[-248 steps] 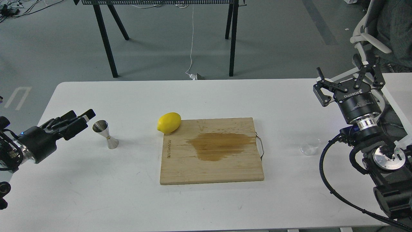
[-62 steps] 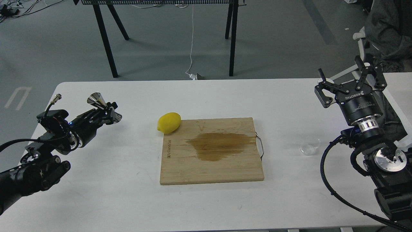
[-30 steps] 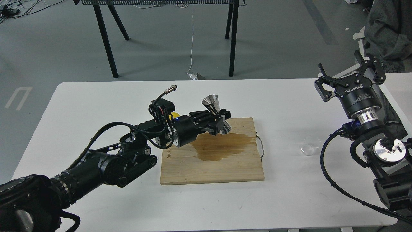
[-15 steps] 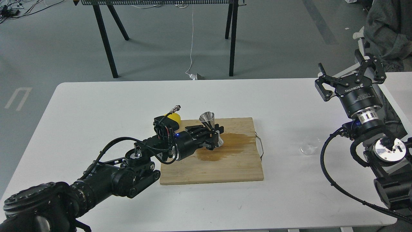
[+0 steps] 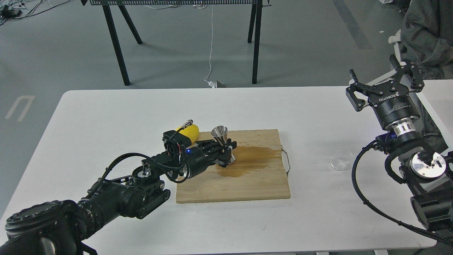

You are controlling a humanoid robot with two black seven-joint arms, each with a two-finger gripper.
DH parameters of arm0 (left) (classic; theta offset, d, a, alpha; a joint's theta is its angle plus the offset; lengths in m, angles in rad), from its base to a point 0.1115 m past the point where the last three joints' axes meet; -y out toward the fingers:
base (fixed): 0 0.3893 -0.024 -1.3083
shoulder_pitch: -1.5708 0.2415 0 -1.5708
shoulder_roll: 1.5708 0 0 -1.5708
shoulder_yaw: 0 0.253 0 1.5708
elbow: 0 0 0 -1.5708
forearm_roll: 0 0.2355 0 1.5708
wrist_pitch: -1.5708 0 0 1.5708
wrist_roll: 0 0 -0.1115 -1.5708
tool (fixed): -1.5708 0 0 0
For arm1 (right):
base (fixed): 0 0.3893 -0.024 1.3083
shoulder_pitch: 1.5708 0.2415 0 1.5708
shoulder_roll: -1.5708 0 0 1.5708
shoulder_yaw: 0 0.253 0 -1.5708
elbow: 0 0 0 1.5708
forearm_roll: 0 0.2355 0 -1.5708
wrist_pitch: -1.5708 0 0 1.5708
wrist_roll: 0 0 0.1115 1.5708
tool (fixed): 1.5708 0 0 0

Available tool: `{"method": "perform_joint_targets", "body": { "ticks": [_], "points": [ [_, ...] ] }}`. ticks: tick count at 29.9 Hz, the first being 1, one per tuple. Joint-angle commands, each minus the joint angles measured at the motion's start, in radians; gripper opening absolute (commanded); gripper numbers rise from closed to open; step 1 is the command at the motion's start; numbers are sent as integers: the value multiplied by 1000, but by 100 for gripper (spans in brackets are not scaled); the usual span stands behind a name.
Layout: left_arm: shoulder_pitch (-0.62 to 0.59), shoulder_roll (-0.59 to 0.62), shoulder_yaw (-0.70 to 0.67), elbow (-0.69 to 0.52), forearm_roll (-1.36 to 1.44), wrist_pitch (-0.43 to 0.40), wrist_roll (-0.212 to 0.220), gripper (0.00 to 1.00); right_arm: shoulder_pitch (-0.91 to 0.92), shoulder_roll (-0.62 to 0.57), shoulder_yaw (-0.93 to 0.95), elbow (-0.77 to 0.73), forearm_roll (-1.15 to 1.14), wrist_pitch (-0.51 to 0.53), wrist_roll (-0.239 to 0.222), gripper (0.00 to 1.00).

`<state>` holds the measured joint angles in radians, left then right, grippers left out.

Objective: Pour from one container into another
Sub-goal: 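Lower the jigger upright onto the board beside the spill, open left gripper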

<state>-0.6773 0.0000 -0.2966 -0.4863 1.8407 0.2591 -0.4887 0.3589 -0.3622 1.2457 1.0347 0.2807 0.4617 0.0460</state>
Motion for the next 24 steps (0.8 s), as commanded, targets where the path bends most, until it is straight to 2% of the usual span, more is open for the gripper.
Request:
{"method": "perform_joint_targets", "body": {
  "ticks": [1, 9, 12, 14, 16, 24],
  "points": [
    [1, 0, 1, 3, 0, 5, 0, 11, 0, 0, 0, 1, 0, 0, 0, 99],
    [1, 0, 1, 3, 0, 3, 0, 16, -1, -1, 1, 2, 0, 0, 0, 99],
    [1, 0, 1, -3, 0, 3, 0, 25, -1, -1, 1, 2, 0, 0, 0, 99],
    [2, 0, 1, -6, 0, 2, 0, 36, -1, -1, 1, 2, 0, 0, 0, 99],
    [2, 0, 1, -6, -1, 2, 0, 42, -1, -1, 1, 2, 0, 0, 0, 99],
    [2, 0, 1, -8, -1, 2, 0, 49, -3, -1, 1, 2, 0, 3, 0, 99]
  ]
}}
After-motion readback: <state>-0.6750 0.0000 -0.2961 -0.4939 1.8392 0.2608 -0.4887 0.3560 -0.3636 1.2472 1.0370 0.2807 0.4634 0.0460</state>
